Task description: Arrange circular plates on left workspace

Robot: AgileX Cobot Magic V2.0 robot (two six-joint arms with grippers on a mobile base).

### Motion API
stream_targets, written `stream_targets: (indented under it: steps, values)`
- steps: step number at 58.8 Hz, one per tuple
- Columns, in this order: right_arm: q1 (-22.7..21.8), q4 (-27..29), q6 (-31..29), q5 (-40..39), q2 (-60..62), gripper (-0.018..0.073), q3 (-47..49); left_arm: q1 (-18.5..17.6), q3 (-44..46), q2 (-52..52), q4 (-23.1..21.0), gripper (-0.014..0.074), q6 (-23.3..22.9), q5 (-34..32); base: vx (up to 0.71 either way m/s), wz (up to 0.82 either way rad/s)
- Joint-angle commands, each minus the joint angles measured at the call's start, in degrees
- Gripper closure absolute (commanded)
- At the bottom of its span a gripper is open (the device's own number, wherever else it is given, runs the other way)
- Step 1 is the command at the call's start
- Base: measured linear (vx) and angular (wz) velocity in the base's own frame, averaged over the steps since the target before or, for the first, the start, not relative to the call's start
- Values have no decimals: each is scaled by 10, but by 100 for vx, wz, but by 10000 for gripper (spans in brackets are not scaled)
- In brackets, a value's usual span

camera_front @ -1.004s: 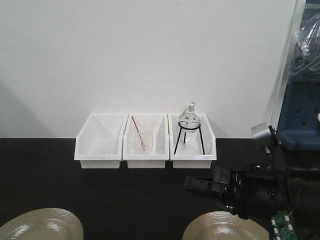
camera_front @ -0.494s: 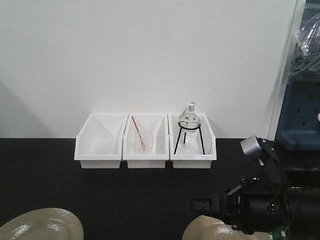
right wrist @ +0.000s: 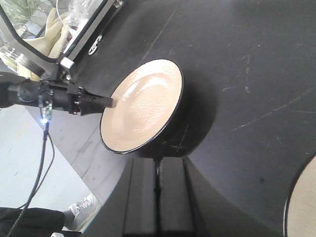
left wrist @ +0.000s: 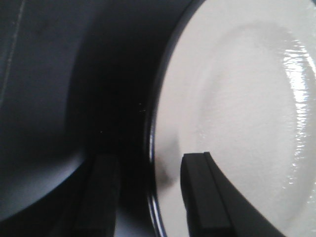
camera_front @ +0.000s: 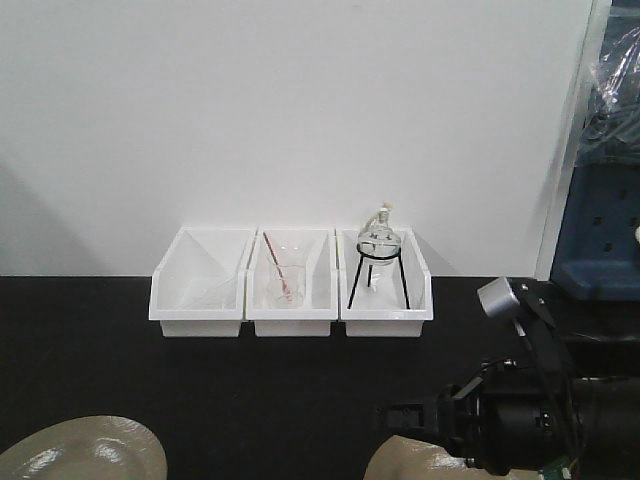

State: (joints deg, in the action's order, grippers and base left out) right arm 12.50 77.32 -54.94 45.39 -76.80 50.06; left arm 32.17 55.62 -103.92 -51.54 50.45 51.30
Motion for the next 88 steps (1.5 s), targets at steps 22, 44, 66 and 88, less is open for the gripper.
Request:
stream_targets:
  steps: [22,44,66,88]
  values:
    - [-2,27,-9,15,14,529,20,0,14,-27,-139,250,85,82,0,0]
    - [-2,27,-9,31,14,529,20,0,14,-27,-147,606,84,104,0,0]
    - [-2,27,-9,44,14,529,20,-4,14,-18,-304,597,93,207,0,0]
    - [-2,27,-9,61,14,529,20,-129,15,-8,-474,597,85,176,0,0]
